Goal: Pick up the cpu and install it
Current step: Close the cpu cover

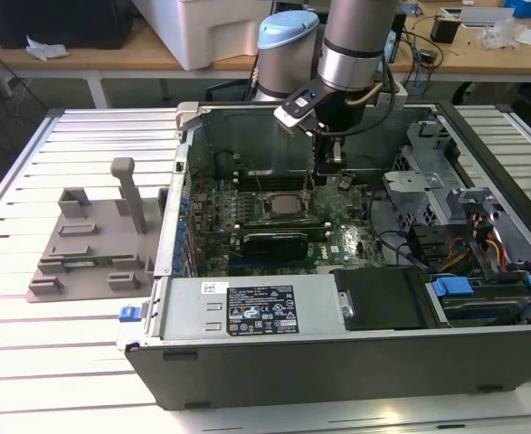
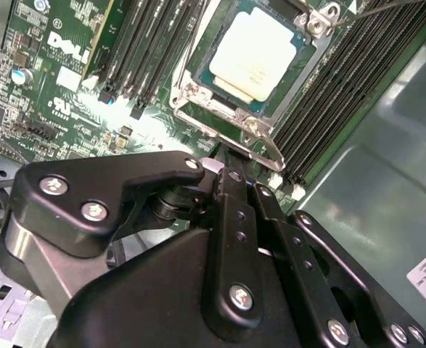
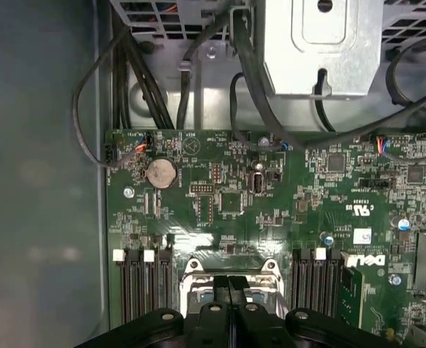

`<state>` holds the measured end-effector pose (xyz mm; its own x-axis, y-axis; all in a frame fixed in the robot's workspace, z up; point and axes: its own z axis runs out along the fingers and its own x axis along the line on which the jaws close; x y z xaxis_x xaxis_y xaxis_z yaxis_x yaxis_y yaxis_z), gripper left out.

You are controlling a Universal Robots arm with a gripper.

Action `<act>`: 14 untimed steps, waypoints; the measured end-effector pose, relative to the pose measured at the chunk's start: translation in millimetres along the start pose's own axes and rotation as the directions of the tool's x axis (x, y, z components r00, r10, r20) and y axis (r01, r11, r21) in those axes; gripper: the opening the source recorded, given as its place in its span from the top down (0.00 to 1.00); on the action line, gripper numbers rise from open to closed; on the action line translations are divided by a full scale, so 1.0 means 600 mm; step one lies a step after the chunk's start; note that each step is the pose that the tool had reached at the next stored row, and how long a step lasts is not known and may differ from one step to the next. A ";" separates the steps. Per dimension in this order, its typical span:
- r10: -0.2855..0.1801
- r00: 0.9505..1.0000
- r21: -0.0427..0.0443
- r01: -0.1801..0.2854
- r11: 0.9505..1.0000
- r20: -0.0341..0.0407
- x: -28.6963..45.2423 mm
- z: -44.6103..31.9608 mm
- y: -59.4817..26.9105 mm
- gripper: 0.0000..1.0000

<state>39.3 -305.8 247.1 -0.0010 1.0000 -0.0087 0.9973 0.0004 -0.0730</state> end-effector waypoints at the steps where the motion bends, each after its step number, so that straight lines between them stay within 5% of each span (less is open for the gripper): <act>1: 0.000 1.000 0.000 0.000 1.000 0.000 0.000 0.000 -0.002 0.89; 6: 0.000 1.000 0.000 0.000 1.000 -0.002 0.000 0.001 -0.016 0.89; 14: 0.000 1.000 0.000 0.000 1.000 -0.003 0.000 0.038 -0.085 0.89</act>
<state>-13.1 -305.8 228.1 -0.0012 1.0000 -0.0055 0.9974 0.0008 -0.0727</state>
